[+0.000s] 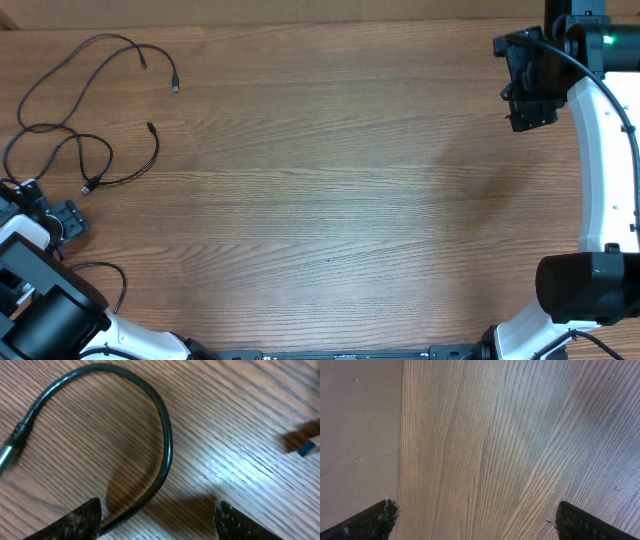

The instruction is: Untangle cables

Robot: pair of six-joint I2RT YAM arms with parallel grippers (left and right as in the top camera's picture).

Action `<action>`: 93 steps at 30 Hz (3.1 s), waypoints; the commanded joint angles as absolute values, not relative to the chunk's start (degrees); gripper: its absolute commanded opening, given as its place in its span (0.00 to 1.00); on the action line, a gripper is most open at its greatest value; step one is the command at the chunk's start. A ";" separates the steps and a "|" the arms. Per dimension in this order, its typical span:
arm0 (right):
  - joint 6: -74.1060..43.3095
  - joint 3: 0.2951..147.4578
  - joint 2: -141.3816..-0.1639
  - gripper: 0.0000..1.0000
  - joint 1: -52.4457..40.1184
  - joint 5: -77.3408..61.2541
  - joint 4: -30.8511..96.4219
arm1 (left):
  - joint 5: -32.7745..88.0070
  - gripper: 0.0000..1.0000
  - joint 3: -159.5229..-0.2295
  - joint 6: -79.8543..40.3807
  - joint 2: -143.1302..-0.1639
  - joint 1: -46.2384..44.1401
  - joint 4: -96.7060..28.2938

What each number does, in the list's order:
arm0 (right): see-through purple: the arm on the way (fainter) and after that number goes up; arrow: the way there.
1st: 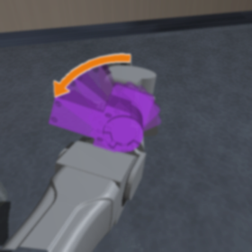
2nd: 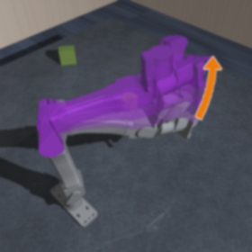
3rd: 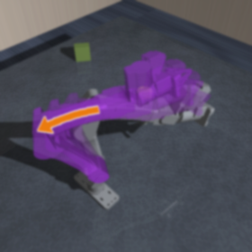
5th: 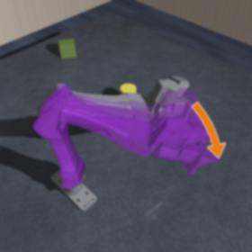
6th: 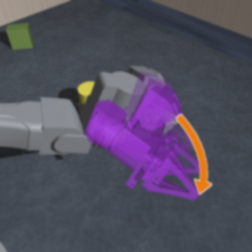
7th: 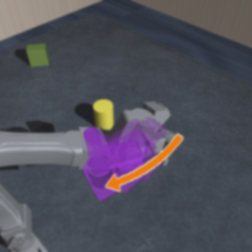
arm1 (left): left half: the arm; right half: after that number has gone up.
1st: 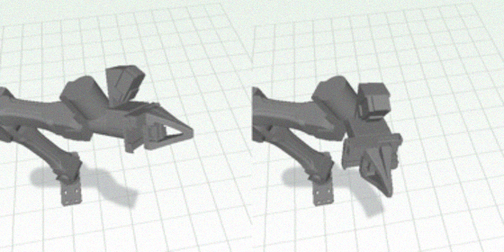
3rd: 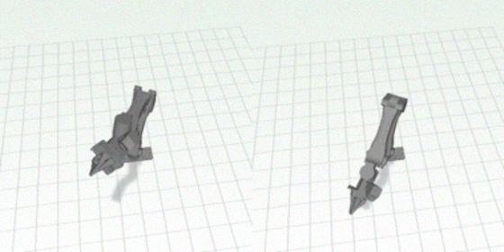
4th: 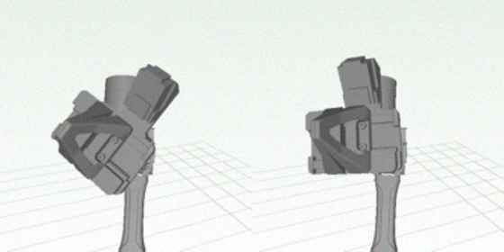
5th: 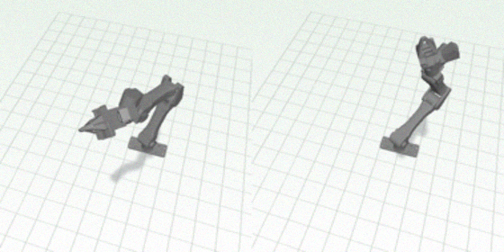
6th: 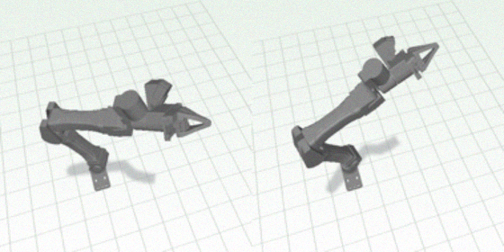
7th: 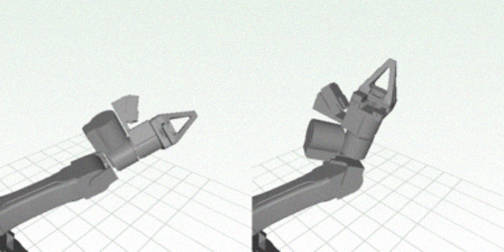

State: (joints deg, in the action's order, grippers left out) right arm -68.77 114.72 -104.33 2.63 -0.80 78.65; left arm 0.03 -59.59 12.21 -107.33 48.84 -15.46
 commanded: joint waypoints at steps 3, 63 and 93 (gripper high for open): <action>-68.60 114.80 -102.65 1.00 2.70 -0.03 78.56 | -1.41 0.70 -59.72 12.64 -109.03 49.87 -14.04; -68.60 114.80 -102.65 1.00 2.70 -0.03 78.59 | 39.03 1.00 -70.22 -17.39 -98.04 37.28 -41.80; -68.60 114.80 -102.65 1.00 2.70 -0.03 78.59 | 29.19 1.00 -69.17 -6.17 -62.15 10.26 -57.21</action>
